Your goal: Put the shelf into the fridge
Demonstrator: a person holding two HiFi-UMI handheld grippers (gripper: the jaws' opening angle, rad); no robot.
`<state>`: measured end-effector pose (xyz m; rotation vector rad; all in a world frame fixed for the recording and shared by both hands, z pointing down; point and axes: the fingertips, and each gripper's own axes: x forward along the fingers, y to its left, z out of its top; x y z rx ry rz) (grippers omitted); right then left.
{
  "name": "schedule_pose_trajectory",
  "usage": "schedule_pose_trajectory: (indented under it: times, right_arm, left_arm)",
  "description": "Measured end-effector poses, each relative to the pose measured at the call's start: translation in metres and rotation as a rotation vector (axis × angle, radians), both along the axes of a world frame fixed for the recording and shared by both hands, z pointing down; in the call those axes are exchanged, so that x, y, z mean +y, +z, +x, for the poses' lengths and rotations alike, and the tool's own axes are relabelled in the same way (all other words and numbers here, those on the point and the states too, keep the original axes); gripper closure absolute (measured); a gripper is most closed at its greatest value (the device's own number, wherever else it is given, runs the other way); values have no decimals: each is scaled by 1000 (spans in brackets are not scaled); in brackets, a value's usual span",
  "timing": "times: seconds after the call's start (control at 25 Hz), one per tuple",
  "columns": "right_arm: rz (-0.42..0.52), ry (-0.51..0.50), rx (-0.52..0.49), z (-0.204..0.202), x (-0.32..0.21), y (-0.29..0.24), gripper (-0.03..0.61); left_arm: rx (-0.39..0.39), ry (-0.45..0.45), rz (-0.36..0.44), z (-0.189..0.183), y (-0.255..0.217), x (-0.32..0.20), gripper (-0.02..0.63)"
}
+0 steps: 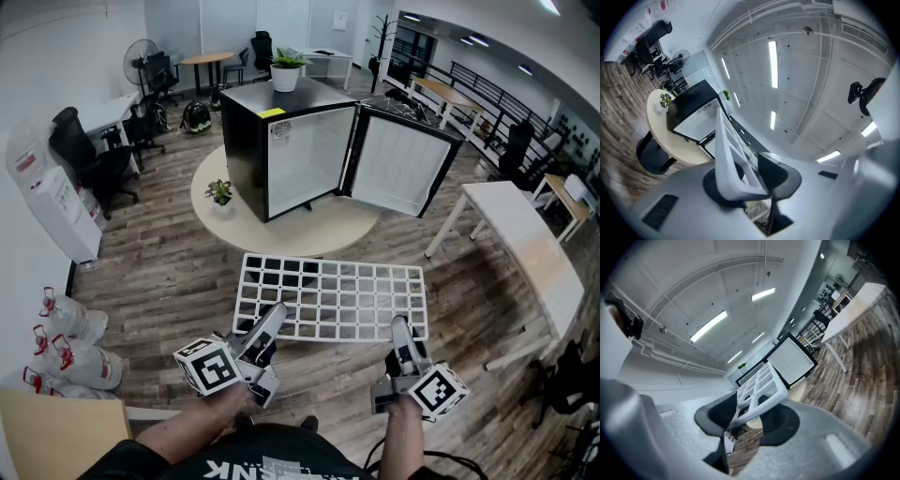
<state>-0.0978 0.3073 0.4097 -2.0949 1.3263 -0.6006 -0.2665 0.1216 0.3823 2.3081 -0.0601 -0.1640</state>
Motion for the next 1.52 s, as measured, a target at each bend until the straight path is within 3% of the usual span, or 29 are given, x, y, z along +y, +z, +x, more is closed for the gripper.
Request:
schedule_pose_trajectory:
  times: [0.24,0.84,1.08,1.28,1.52]
  right_arm:
    - [-10,-10,11,6,4,-2,434]
    - [75,-73,23,19,9,-10,434]
    - [46,-51,13,40,22,-5,434]
    - [113,-116,41,57,27,-16,434]
    - [144,-115,46,78,46,-17,434]
  left_arm:
    - [4,-10,0,3,-1,5,522]
    - [18,-20,-1,18,-3,20,522]
    - [15,-12,-2,39,-3,29,522]
    - [26,-14,-8,60,-1,43,523]
    - [35,-7,9,83,-2,63,522]
